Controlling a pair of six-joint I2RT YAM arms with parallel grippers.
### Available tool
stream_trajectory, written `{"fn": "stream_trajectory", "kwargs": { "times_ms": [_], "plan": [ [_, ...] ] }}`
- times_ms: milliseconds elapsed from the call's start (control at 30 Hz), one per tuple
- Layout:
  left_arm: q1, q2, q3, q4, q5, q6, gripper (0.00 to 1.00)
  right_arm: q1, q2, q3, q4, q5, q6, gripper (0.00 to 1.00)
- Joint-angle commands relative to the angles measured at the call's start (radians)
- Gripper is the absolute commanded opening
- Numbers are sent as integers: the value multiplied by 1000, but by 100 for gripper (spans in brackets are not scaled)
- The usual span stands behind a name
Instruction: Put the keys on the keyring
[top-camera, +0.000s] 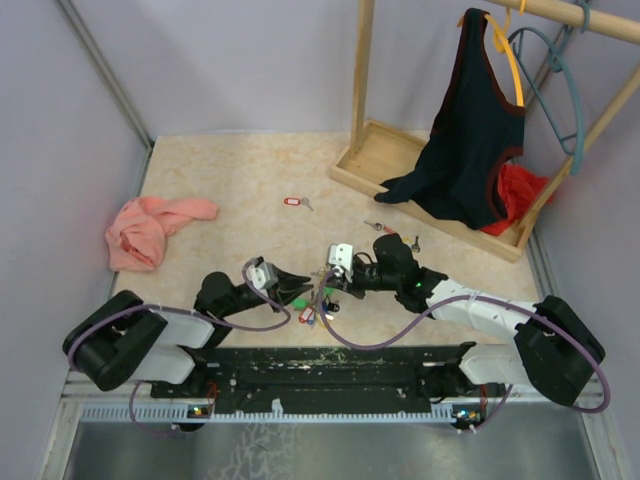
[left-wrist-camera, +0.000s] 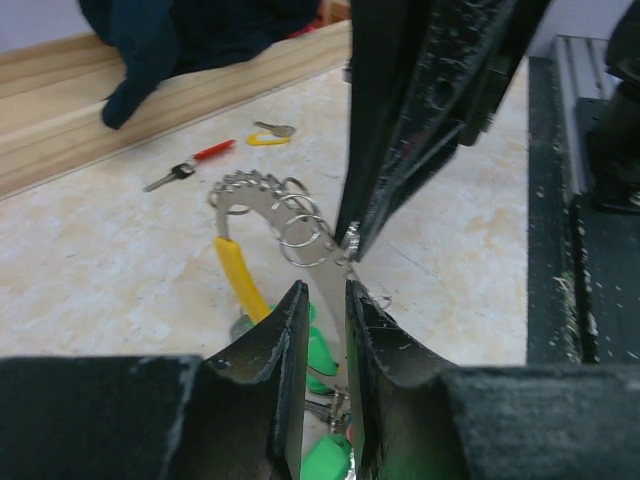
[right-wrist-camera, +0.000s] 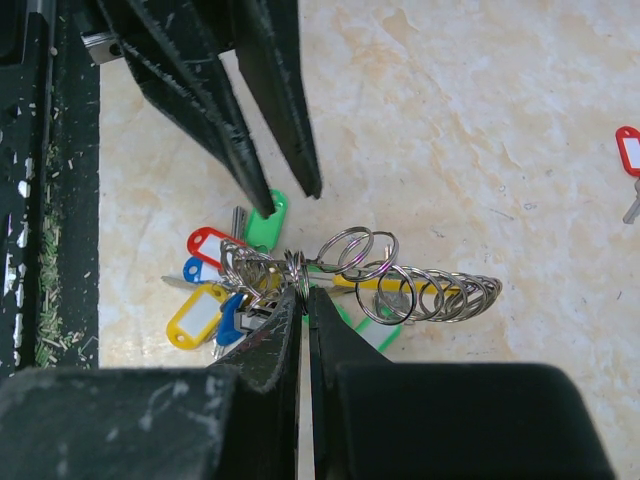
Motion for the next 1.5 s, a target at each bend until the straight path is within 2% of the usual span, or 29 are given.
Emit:
{"fn": "stream_trajectory", "kwargs": {
  "times_ms": [0,100,233,467,733,900,1067,1200,1467],
  "plan": [
    [2,52,-14,115,173,15,27,6,-21,13,83,-30,8,0],
    [2,121,-8,239,211,-20,26,5,-22,12,80,-34,5,0],
    [2,177,23,280,229,-55,27,6,-22,14,74,-35,3,0],
    [3,171,56,196,179,-39,31,6,-20,15,76,-46,1,0],
    [1,178,78,141,172,-35,31,6,-13,20,79,-55,4,0],
    [2,187,86,134,174,-39,22,6,-13,24,82,-61,12,0],
    [0,188,84,135,171,-28,1,7,-15,25,80,-76,23,0],
    [0,180,63,135,164,4,0,6,-17,26,51,-83,25,1],
    [2,159,50,110,160,54,0,4,-26,39,-3,-143,11,11]
  ]
}}
